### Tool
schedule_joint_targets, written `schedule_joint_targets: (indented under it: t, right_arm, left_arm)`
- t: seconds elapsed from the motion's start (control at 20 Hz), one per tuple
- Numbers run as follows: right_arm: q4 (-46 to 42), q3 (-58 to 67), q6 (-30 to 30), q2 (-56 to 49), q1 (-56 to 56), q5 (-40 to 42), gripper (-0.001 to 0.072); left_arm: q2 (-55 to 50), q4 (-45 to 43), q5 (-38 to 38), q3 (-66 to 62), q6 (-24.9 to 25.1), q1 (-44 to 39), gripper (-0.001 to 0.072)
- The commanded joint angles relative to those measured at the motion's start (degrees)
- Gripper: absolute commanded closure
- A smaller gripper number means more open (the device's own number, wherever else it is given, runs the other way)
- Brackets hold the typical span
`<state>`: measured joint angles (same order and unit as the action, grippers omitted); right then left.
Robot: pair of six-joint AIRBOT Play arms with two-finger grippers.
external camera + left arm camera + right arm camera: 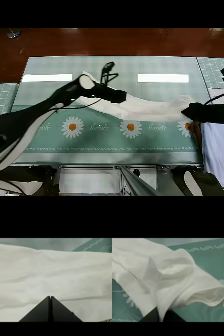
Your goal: Fold the shirts.
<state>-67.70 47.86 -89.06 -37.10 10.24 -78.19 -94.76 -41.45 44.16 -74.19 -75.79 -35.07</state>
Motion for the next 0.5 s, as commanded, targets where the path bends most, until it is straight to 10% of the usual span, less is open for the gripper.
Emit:
schedule_joint_targets:
  t: [0.0,0.45]
  right_arm:
    - [-0.5,-1.5,-2.0,4.2,-0.1,-1.0,0.0686]
    - [4.0,-1.1,-0.8,3.9,-0.1,1.9,0.0686]
  left_arm:
    - [-9.2,-5.7,6.4,-10.4,-7.7,-7.3,0.0683]
    - [-15.6,-0.5,11.0,-14.2,-6.9,-18.1,0.0681]
